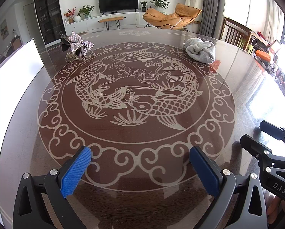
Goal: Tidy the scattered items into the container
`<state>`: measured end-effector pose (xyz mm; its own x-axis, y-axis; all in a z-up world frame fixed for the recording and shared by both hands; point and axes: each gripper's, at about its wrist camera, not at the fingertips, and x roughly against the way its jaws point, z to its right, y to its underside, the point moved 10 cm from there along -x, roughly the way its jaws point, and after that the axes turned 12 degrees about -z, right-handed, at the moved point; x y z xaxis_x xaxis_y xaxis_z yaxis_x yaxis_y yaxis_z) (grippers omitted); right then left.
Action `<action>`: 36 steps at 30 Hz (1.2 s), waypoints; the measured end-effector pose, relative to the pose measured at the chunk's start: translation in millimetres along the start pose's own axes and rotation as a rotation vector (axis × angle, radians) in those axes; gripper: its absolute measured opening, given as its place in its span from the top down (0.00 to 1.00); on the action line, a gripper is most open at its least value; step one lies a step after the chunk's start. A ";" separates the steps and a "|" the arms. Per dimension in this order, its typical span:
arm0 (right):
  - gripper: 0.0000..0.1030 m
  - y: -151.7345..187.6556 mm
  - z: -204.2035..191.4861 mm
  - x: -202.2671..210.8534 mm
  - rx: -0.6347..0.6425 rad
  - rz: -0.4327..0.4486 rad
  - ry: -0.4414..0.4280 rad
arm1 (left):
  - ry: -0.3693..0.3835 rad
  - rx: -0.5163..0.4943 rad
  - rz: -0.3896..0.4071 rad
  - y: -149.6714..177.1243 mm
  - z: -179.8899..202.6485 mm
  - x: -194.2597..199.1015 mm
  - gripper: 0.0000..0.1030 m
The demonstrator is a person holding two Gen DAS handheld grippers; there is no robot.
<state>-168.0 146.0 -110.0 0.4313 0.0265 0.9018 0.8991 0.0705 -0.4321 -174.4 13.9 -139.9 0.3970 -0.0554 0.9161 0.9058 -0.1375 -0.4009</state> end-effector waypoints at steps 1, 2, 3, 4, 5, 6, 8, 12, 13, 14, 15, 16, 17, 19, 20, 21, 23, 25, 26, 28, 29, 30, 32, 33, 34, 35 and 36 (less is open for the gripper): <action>0.30 0.0 0.1 -0.1 0.000 0.000 0.000 | 0.000 0.000 0.000 -0.1 -0.2 0.1 0.00; 0.30 0.0 -0.1 0.1 0.000 0.000 0.000 | 0.000 0.000 0.000 -0.1 -0.1 0.1 0.00; 0.30 0.0 0.0 0.1 0.000 0.000 0.000 | 0.000 0.000 0.000 -0.1 -0.2 0.1 0.00; 0.30 -0.1 0.0 -0.2 0.000 0.000 0.000 | 0.000 0.000 0.000 -0.1 -0.2 0.1 0.00; 0.30 -0.1 0.0 -0.2 0.000 0.000 0.000 | 0.000 0.000 0.000 -0.1 -0.1 0.1 0.00; 0.30 0.0 -0.1 -0.1 0.000 0.000 0.000 | 0.000 0.000 0.000 0.0 0.0 0.0 0.00; 0.30 0.0 -0.2 0.0 0.000 0.000 -0.001 | 0.000 0.000 0.000 -0.1 -0.1 0.1 0.00; 0.30 0.0 -0.2 -0.2 0.000 0.000 0.000 | 0.000 0.000 0.000 -0.1 -0.2 0.1 0.00; 0.30 -0.1 -0.2 -0.3 0.000 0.000 0.000 | 0.001 0.000 0.000 0.0 0.0 0.0 0.00; 0.30 0.0 -0.2 -0.1 0.000 0.000 0.000 | 0.000 0.000 0.000 0.1 0.1 0.0 0.00; 0.30 0.0 -0.2 -0.3 0.000 0.000 0.000 | 0.000 0.000 0.000 0.0 -0.1 0.0 0.00; 0.30 -0.1 -0.2 -0.4 0.000 0.000 0.000 | 0.000 0.000 0.000 -0.1 -0.3 0.1 0.00; 0.30 -0.1 -0.2 -0.4 0.000 0.000 0.000 | 0.000 0.000 0.000 0.0 -0.2 0.1 0.00; 0.30 -0.1 -0.2 -0.4 0.000 0.000 0.000 | 0.000 0.000 0.000 0.1 0.0 0.0 0.00; 0.30 0.0 -0.3 -0.2 0.000 0.000 0.000 | 0.000 0.000 0.000 0.1 0.0 -0.1 0.00; 0.30 -0.1 -0.2 -0.4 0.000 0.000 0.000 | 0.001 0.000 0.000 0.0 -0.1 0.0 0.00; 0.30 0.0 -0.3 -0.3 0.000 0.000 0.000 | 0.001 0.000 0.000 0.0 -0.2 0.1 0.00; 0.30 -0.1 -0.2 -0.5 0.000 0.000 -0.001 | 0.001 0.000 0.000 -0.1 -0.3 0.1 0.00; 0.30 -0.2 -0.3 -0.5 0.000 0.000 -0.001 | 0.001 0.000 0.000 0.0 -0.2 0.1 0.00; 0.30 -0.2 -0.3 -0.6 -0.001 0.000 -0.001 | 0.001 0.000 0.000 0.0 -0.1 0.0 0.00; 0.30 -0.2 -0.3 -0.6 0.000 0.000 -0.001 | 0.001 0.000 0.000 -0.1 -0.3 0.1 0.00; 0.30 -0.1 -0.3 -0.5 -0.001 0.000 -0.001 | 0.000 0.000 0.000 0.0 -0.2 0.0 0.00; 0.30 -0.2 -0.3 -0.6 -0.001 0.000 -0.001 | 0.001 0.000 0.000 -0.1 -0.4 0.0 0.00; 0.30 -0.2 -0.4 -0.5 0.000 0.000 0.002 | 0.000 0.000 0.000 0.0 -0.2 0.0 0.00; 0.30 -0.2 -1.4 -0.9 0.004 0.001 0.011 | 0.000 0.003 -0.001 0.3 -0.7 0.0 0.00; 0.30 0.5 -2.2 0.1 0.007 0.002 0.017 | -0.003 0.007 -0.001 0.8 -1.1 0.1 0.00; 0.30 0.6 -2.8 0.3 0.009 0.003 0.022 | -0.005 0.011 -0.001 1.4 -1.5 0.5 0.00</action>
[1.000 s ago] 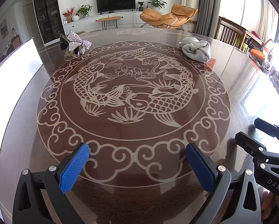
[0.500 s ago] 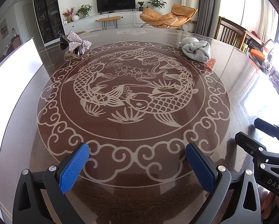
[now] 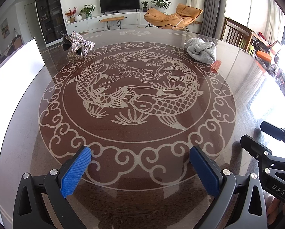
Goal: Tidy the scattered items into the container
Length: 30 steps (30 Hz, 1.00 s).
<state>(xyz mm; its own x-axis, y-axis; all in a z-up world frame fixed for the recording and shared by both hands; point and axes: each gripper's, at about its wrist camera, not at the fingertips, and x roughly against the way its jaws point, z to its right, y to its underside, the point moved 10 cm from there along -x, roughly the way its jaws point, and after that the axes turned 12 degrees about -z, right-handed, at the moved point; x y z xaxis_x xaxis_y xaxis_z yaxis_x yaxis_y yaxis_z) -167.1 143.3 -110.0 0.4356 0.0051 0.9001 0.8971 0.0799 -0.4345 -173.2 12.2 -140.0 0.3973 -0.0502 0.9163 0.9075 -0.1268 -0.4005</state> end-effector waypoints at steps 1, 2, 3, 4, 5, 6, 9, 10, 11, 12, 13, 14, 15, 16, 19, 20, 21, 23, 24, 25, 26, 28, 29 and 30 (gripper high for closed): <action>0.30 0.2 -0.4 0.0 0.001 0.000 0.001 | 0.001 0.000 0.000 1.8 -0.3 1.3 0.00; 0.30 0.4 -0.5 -0.2 -0.002 -0.002 -0.005 | 0.006 -0.009 -0.004 2.4 -0.8 1.6 0.00; 0.30 0.4 0.1 -0.9 -0.008 -0.004 -0.018 | 0.011 -0.025 -0.010 2.2 -1.3 1.4 0.00; 0.29 0.2 0.5 -0.8 -0.012 -0.004 -0.027 | 0.019 -0.040 -0.010 1.7 -2.9 1.5 0.00; 0.29 -2.0 -0.5 -1.5 0.005 -0.004 -0.020 | 0.025 -0.047 -0.007 1.3 -6.0 1.7 0.00; 0.29 -7.0 -1.8 -4.0 0.023 -0.004 -0.033 | 0.030 -0.044 -0.003 1.5 -9.2 2.4 0.00; 0.30 -42.2 7.5 -19.2 0.024 -0.029 -0.056 | 0.020 -0.044 0.001 2.0 -9.4 2.9 0.00; 0.30 -60.2 12.0 -21.3 -0.001 -0.018 -0.090 | 0.022 -0.041 0.000 2.2 -9.5 3.2 0.00; 0.30 -80.4 16.7 -21.7 -0.025 0.004 -0.117 | 0.022 -0.041 0.000 2.3 -9.5 3.3 0.00; 0.30 -100.7 22.4 -23.2 -0.048 0.021 -0.128 | 0.022 -0.041 0.000 2.0 -9.6 3.3 0.00; 0.29 -120.3 27.5 -26.6 -0.071 0.028 -0.132 | 0.022 -0.041 0.001 1.8 -9.6 3.3 0.00; 0.29 -138.2 30.1 -30.8 -0.086 0.028 -0.140 | 0.022 -0.041 0.000 1.8 -9.5 3.3 0.00; 0.30 -153.9 30.8 -35.7 -0.094 0.027 -0.147 | 0.022 -0.041 0.000 1.9 -9.5 3.3 0.00; 0.29 -168.1 30.3 -41.0 -0.099 0.025 -0.148 | 0.022 -0.041 0.000 1.9 -9.5 3.2 0.00; 0.30 -197.0 23.8 -58.7 -0.089 0.014 -0.121 | 0.023 -0.041 0.000 1.9 -9.5 3.3 0.00; 0.30 -202.7 21.5 -66.5 -0.089 0.001 -0.112 | 0.023 -0.041 0.000 1.9 -9.5 3.2 0.00; 0.30 -206.5 20.1 -75.1 -0.090 -0.018 -0.097 | 0.023 -0.041 0.000 1.9 -9.5 3.2 0.00; 0.30 -208.6 18.4 -94.3 -0.086 -0.079 -0.073 | 0.022 -0.041 0.000 1.9 -9.5 3.2 0.00; 0.33 -207.9 17.4 -100.0 -0.082 -0.096 -0.075 | 0.022 -0.041 0.000 1.9 -9.5 3.2 0.00; 0.35 -207.2 15.7 -99.7 -0.072 -0.084 -0.074 | 0.022 -0.041 0.000 1.9 -9.5 3.2 0.00; 0.43 -205.4 12.3 -97.1 -0.052 -0.071 -0.073 | 0.022 -0.042 0.000 1.9 -9.6 3.1 0.00; 0.61 -196.3 7.2 -89.3 -0.015 -0.056 -0.076 | 0.022 -0.042 0.000 1.8 -9.7 3.2 0.00; 0.61 -188.1 5.0 -84.6 0.003 -0.058 -0.079 | 0.022 -0.042 0.000 1.8 -9.6 3.2 0.00; 0.61 -176.0 2.6 -78.8 0.028 -0.060 -0.089 | 0.022 -0.042 0.000 1.9 -9.7 3.1 0.00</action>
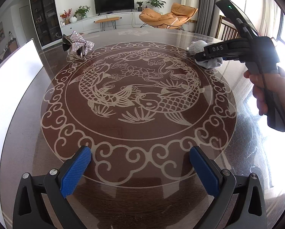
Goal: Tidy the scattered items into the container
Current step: 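Grasp the grey glove with the right tool while the left tool grasps the sparkly bow clip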
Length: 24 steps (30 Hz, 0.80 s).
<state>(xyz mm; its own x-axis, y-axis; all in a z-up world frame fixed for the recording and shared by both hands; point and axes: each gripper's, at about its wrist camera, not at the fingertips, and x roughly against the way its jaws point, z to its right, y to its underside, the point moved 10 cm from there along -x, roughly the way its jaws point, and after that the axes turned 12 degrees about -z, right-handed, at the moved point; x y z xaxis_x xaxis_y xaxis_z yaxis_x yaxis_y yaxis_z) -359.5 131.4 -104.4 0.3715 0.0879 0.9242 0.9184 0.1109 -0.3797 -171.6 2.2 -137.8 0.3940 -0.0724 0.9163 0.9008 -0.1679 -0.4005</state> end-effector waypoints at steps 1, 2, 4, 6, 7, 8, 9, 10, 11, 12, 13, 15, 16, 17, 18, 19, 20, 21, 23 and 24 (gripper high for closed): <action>0.61 15.0 -3.2 5.5 0.030 -0.003 -0.002 | 0.000 0.000 0.000 0.0 0.0 0.0 0.00; 0.61 32.9 -5.2 12.4 0.062 -0.001 0.005 | 0.000 0.000 0.000 0.0 0.0 0.0 0.00; 0.61 73.6 -4.0 28.9 0.115 0.011 0.035 | 0.001 0.000 -0.001 0.2 -0.1 0.0 0.00; 0.61 107.5 -2.2 42.8 0.121 0.021 0.051 | 0.009 -0.020 -0.011 0.9 0.7 -0.1 0.00; 0.61 120.8 2.6 47.4 0.112 0.025 0.052 | 0.019 -0.043 -0.021 0.0 0.7 -0.7 0.00; 0.61 130.8 5.3 50.7 0.098 0.028 0.048 | 0.022 -0.055 -0.037 -2.6 -2.1 -2.1 0.00; 0.61 138.0 7.1 52.7 0.078 0.035 0.039 | 0.021 -0.055 -0.055 -6.6 -8.5 -4.1 0.00; 0.61 143.6 8.6 54.5 0.055 0.043 0.027 | 0.022 -0.048 -0.064 -13.1 -18.0 -5.9 0.00; 0.61 147.3 9.5 55.3 0.033 0.053 0.015 | 0.024 -0.038 -0.065 -22.2 -29.5 -6.5 0.00; 0.61 149.3 9.9 55.2 0.013 0.064 0.005 | 0.026 -0.029 -0.049 -33.9 -42.2 -5.5 0.00; 0.60 149.6 12.3 54.4 -0.007 0.075 -0.005 | 0.039 -0.035 -0.019 -47.3 -53.4 -3.1 0.00; 0.59 147.8 12.7 55.1 -0.019 0.084 -0.003 | 0.044 -0.052 0.034 -74.9 -75.9 -2.4 0.00; 0.59 146.0 12.8 56.1 -0.018 0.084 0.001 | 0.033 -0.056 0.041 -87.6 -88.0 -6.1 0.00; 0.59 146.1 13.5 57.2 -0.017 0.083 0.002 | 0.020 -0.054 0.039 -99.1 -99.3 -11.5 0.00; 0.58 146.4 13.3 57.2 -0.017 0.083 -0.001 | 0.008 -0.052 0.037 -110.0 -109.1 -17.8 0.00; 0.58 145.1 13.3 57.5 -0.018 0.083 -0.005 | -0.001 -0.057 0.036 -120.2 -116.5 -23.9 0.00; 0.58 145.2 13.2 57.5 -0.019 0.083 -0.006 | -0.004 -0.065 0.041 -129.6 -121.5 -29.0 0.00; 0.58 145.0 13.0 57.6 -0.018 0.083 -0.004 | -0.003 -0.072 0.050 -138.7 -125.1 -33.8 0.00; 0.58 144.6 11.8 57.4 -0.015 0.082 0.003 | 0.001 -0.076 0.055 -154.5 -130.0 -43.8 0.00; 0.58 144.6 12.4 57.7 -0.014 0.082 0.003 | 0.006 -0.077 0.058 -161.7 -130.8 -48.0 0.00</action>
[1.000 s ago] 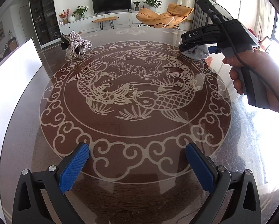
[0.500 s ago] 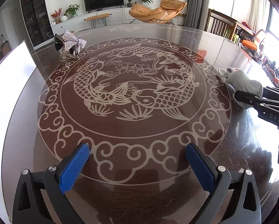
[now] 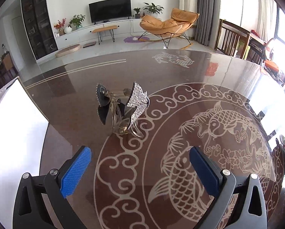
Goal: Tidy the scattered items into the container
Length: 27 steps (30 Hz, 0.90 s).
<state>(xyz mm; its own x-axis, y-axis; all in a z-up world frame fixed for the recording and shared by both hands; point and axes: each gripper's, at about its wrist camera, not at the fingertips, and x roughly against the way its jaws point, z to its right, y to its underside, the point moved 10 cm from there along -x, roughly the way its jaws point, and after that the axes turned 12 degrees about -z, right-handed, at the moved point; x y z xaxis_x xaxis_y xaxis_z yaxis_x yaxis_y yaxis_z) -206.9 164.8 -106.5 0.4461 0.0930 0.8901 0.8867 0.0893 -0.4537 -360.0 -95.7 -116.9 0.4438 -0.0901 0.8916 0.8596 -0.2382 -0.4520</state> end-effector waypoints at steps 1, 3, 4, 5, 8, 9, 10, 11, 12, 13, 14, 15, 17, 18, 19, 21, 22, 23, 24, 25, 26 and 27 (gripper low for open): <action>0.58 -0.4 0.7 -0.3 -0.001 0.000 -0.002 | 0.004 -0.001 0.003 -6.6 -0.5 -4.2 0.00; 0.58 -0.4 0.6 -0.1 -0.002 0.000 -0.004 | 0.001 -0.009 0.001 -19.8 -0.9 -13.0 0.00; 0.58 -0.4 0.9 0.0 -0.002 0.000 -0.004 | -0.007 -0.016 -0.003 -26.0 0.2 -17.0 0.00; 0.58 -0.4 1.0 0.0 -0.002 0.000 -0.004 | -0.018 -0.022 -0.003 -32.5 0.6 -20.4 0.00; 0.58 -0.4 0.9 -0.1 -0.002 0.000 -0.005 | -0.050 -0.019 -0.010 -47.8 1.0 -31.3 0.00; 0.58 -0.3 0.9 0.0 -0.002 0.000 -0.005 | -0.057 -0.021 -0.021 -50.8 0.6 -35.9 0.00; 0.58 -0.4 0.9 -0.1 -0.002 0.000 -0.004 | -0.051 -0.027 -0.031 -52.0 2.1 -39.3 0.00; 0.58 -0.4 1.0 0.0 -0.002 0.000 -0.004 | -0.025 -0.035 -0.035 -52.5 4.9 -40.8 0.00; 0.58 -0.2 1.0 -0.1 -0.002 0.000 -0.004 | -0.001 -0.040 -0.034 -52.7 6.9 -40.2 0.01; 0.58 -0.2 1.2 0.0 -0.002 0.000 -0.004 | 0.010 -0.041 -0.027 -52.5 7.7 -38.6 0.07; 0.58 -0.2 1.2 0.1 -0.002 0.000 -0.004 | 0.009 -0.039 -0.020 -52.6 6.6 -37.0 0.26; 0.58 -0.2 1.2 0.0 -0.002 0.000 -0.004 | 0.022 -0.027 -0.008 -52.6 5.5 -34.3 0.46; 0.58 -0.1 1.2 -0.1 -0.002 0.000 -0.004 | 0.042 -0.006 -0.001 -49.2 5.0 -31.3 0.54; 0.58 -0.1 1.3 0.0 -0.002 0.000 -0.004 | 0.040 -0.003 -0.001 -46.1 6.2 -30.1 0.55; 0.58 -0.3 1.3 0.1 -0.002 0.000 -0.004 | 0.045 -0.008 -0.001 -42.0 10.6 -28.2 0.55; 0.58 -0.1 1.2 0.0 -0.002 0.000 -0.005 | 0.063 -0.027 -0.001 -27.3 24.2 -20.5 0.55; 0.58 -0.2 1.3 0.1 -0.002 0.000 -0.004 | 0.070 -0.035 -0.002 -16.8 33.6 -14.8 0.55; 0.58 -0.3 1.3 0.1 -0.002 0.000 -0.005 | 0.082 -0.039 -0.002 -3.9 43.5 -7.8 0.55; 0.58 -0.2 1.3 0.0 -0.003 0.000 -0.006 | 0.092 -0.037 -0.003 11.2 54.5 0.6 0.55; 0.58 -0.3 0.9 -0.2 -0.004 0.001 -0.008 | 0.097 -0.030 -0.006 28.5 65.2 10.0 0.55; 0.58 -0.2 0.9 -0.2 -0.005 0.001 -0.010 | 0.102 -0.018 -0.008 46.7 75.7 20.0 0.55; 0.58 -0.1 0.8 -0.2 -0.006 0.002 -0.012 | 0.108 -0.007 -0.011 64.8 86.3 29.9 0.55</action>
<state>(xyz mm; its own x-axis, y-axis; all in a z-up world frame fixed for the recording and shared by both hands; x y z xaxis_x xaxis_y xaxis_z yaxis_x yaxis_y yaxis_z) -207.2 165.5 -106.6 0.4460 0.1053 0.8888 0.8867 0.0834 -0.4548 -269.2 -30.4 -122.0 0.4046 -0.1908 0.8944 0.8623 -0.2460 -0.4426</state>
